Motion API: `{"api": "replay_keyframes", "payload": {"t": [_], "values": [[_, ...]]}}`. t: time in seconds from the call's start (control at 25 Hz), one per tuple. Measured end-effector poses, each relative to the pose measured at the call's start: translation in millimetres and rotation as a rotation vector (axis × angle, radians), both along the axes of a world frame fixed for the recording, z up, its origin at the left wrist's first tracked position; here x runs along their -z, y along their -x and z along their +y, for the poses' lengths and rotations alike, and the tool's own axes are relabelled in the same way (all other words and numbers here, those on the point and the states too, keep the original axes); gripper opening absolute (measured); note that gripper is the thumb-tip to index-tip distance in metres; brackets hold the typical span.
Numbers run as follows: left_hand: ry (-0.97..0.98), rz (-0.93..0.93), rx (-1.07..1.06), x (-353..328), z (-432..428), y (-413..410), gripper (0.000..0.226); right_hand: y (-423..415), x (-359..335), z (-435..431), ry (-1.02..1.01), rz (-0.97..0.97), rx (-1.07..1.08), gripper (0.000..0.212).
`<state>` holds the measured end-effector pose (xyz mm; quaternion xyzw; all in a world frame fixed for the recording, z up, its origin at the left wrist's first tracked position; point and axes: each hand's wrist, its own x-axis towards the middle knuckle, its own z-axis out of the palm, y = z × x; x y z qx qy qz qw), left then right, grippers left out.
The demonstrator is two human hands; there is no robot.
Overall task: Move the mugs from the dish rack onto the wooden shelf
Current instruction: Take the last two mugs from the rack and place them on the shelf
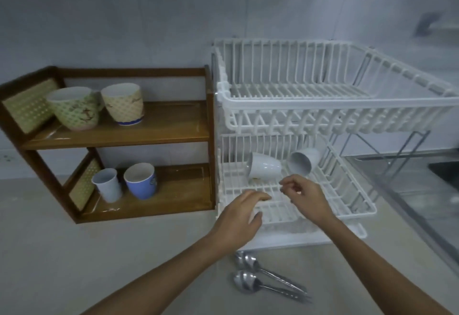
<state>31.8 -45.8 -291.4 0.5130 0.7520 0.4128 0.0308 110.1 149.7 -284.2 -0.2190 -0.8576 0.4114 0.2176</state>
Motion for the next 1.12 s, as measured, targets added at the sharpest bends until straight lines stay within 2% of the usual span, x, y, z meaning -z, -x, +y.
{"api": "replay_keyframes", "payload": {"t": [0.04,0.08,0.16,0.2,0.28,0.4,0.48,0.6,0.72,0.84,1.0,1.12], "values": [[0.014,-0.172,-0.075,-1.5,19.1,-1.5,0.033,3.2,-2.2,25.1,-0.092,-0.059,0.012,0.016],[0.015,-0.435,-0.171,-6.6,38.3,-2.1,0.032,7.9,-5.1,51.8,-0.179,-0.126,0.021,0.021],[0.017,-0.99,-0.301,-16.1,69.1,1.6,0.036,23.0,-12.3,96.9,-0.303,-0.31,0.026,0.043],[0.021,-1.126,-0.354,-17.2,86.4,2.0,0.041,29.4,-15.8,117.3,-0.376,-0.423,0.017,0.054],[-0.039,-1.281,-0.48,-14.7,118.3,3.8,0.048,41.4,-20.1,149.4,-0.557,-0.612,-0.033,0.068],[-0.208,-1.534,-0.676,-13.5,148.6,15.1,0.052,55.4,-16.0,172.9,-0.749,-0.704,-0.204,0.083],[-0.24,-1.545,-0.805,-10.1,162.4,31.1,0.058,64.1,-8.8,182.3,-0.805,-0.672,-0.277,0.09],[-0.258,-1.509,-0.943,3.8,178.0,60.8,0.065,80.6,7.0,183.3,-0.797,-0.626,-0.274,0.095],[-0.299,-1.512,-0.928,13.9,193.5,82.6,0.081,95.0,17.7,182.5,-0.77,-0.608,-0.255,0.094],[-0.337,-1.518,-0.876,27.3,203.0,94.8,0.101,103.6,29.9,181.6,-0.638,-0.509,-0.282,0.093],[-0.471,-1.518,-0.899,32.6,200.3,94.2,0.086,110.6,37.4,172.6,-0.563,-0.432,-0.234,0.091],[-0.387,-1.441,-0.949,24.5,180.8,74.6,0.086,103.8,37.1,174.4,-0.357,-0.38,-0.128,0.09]]}}
